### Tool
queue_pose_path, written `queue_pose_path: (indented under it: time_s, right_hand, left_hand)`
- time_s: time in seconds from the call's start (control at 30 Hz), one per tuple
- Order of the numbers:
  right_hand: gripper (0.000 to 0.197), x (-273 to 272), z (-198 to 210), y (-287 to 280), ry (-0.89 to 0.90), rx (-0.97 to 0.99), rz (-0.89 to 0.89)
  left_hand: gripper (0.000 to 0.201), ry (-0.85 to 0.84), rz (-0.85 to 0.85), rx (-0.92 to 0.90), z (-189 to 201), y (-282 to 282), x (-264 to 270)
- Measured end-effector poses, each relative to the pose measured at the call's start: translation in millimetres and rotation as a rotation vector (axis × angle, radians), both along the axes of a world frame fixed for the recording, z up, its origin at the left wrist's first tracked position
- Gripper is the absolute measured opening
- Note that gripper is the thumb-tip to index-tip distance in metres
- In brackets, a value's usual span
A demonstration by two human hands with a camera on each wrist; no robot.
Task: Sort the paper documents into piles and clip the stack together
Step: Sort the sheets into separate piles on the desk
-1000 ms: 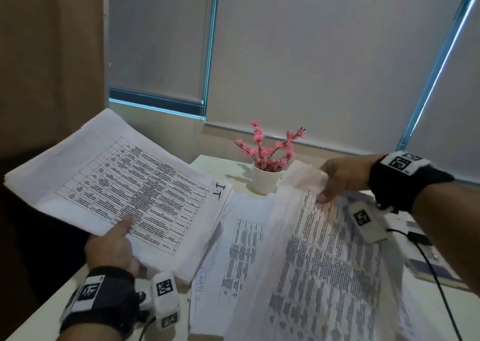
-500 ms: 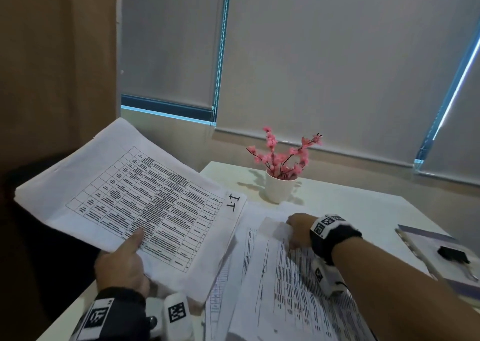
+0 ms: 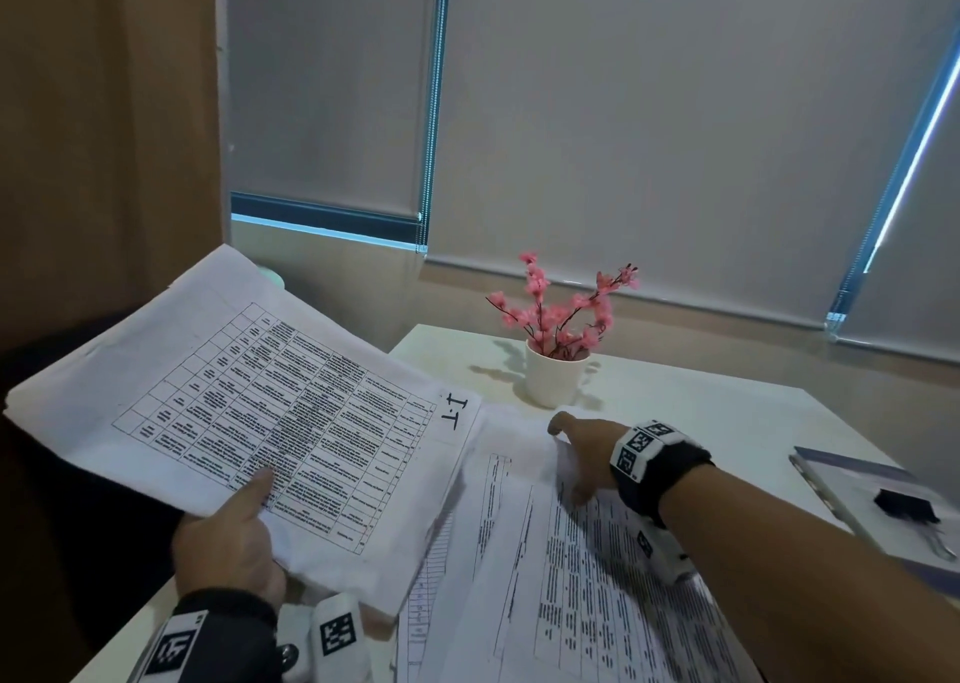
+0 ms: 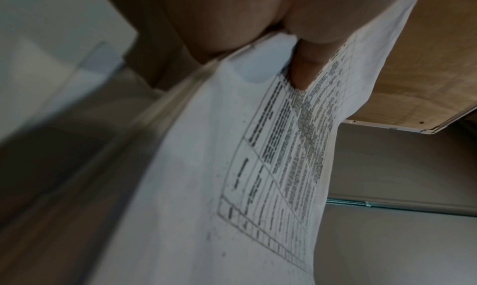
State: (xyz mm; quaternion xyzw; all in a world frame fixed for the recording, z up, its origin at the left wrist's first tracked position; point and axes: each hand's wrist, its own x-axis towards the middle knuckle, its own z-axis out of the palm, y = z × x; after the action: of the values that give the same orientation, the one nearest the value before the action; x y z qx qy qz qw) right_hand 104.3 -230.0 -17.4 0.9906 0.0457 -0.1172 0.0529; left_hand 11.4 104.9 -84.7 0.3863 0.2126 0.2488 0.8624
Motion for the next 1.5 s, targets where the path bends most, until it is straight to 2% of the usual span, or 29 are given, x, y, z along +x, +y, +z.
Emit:
queue_pose_path:
  time_s: [0.1,0.17,0.2,0.33,0.43,0.57,0.63,0.77,0.8,0.87,0.93,1.0,1.03,1.17,1.23,1.27,1.33,1.37,1.4,1.43,1.5]
  right_hand:
    - [0.053,-12.2,9.4,2.4,-0.01,-0.064,0.063]
    - [0.032,-24.6,17.6,-0.2,-0.029,-0.013,0.074]
    - [0.028,-31.7,22.6,-2.0,-0.035,0.019,0.074]
    - [0.029,-71.1,52.0,-8.6,-0.052,0.09,0.084]
    - [0.028,-102.2,76.5,-16.0,-0.093,0.12,0.117]
    - [0.012,-140.4,115.3,-20.6,-0.225,0.156,0.202]
    - [0.01,-155.3,133.6,-19.3,-0.333,0.168,0.286]
    - [0.015,-180.5,164.9,-15.8,-0.568,0.119,0.459]
    - [0.016,-187.0,172.7,-14.9,-0.616,0.108,0.45]
    - [0.014,-195.6,186.1,-15.7,-0.718,0.081,0.454]
    - [0.01,-201.1,196.4,-18.7,-0.813,0.097,0.485]
    - [0.012,-203.6,203.8,-24.7,-0.899,0.132,0.547]
    - [0.011,-205.8,207.4,-26.8,-0.901,0.156,0.564]
    - [0.008,-216.6,213.0,-31.3,-0.846,0.199,0.524]
    - [0.008,-220.1,210.1,-32.7,-0.837,0.178,0.474]
    - [0.008,-221.3,208.2,-34.0,-0.838,0.167,0.46]
    - [0.008,-222.8,205.2,-36.7,-0.836,0.146,0.435]
    - [0.008,-223.7,204.3,-37.7,-0.832,0.136,0.419]
    - [0.009,-224.2,203.3,-38.6,-0.83,0.125,0.406]
    - [0.01,-224.6,202.3,-39.1,-0.828,0.113,0.395]
    - [0.011,-226.2,200.2,-37.2,-0.84,0.097,0.395]
  left_hand:
    - [0.007,0.055,-0.039,0.027,4.2,-2.0,-3.6]
    - [0.001,0.083,-0.058,0.064,7.8,-3.7,-7.7]
    - [0.006,0.098,-0.048,0.072,9.1,-4.2,-8.6]
    - [0.024,0.118,-0.028,0.063,18.4,-9.4,-19.4]
    - [0.039,0.077,-0.074,0.161,35.1,-17.7,-34.2]
    - [0.034,0.019,-0.085,0.366,64.1,-36.8,-50.6]
    - [0.023,-0.032,-0.108,0.453,76.5,-49.2,-52.4]
    - [0.012,-0.145,-0.273,0.615,101.5,-72.6,-57.3]
    - [0.016,-0.165,-0.339,0.676,109.9,-79.1,-63.3]
    - [0.036,-0.206,-0.459,0.797,124.6,-92.2,-78.6]
    - [0.048,-0.233,-0.563,0.847,134.2,-103.5,-91.0]
    - [0.033,-0.263,-0.638,0.892,136.1,-110.8,-92.7]
    - [0.025,-0.271,-0.664,0.92,134.9,-112.6,-91.9]
    - [0.041,-0.292,-0.744,0.945,133.2,-120.0,-95.7]
    - [0.027,-0.321,-0.767,0.949,134.4,-122.8,-100.6]
    - [0.022,-0.315,-0.766,0.911,133.7,-121.7,-99.9]
    - [0.032,-0.326,-0.807,0.721,135.4,-117.3,-97.7]
    - [0.029,-0.36,-0.821,0.659,137.1,-115.2,-97.3]
    - [0.029,-0.385,-0.813,0.668,141.0,-114.0,-96.7]
    - [0.035,-0.397,-0.802,0.734,144.0,-114.1,-95.8]
    - [0.065,-0.364,-0.747,0.916,145.3,-120.2,-95.0]
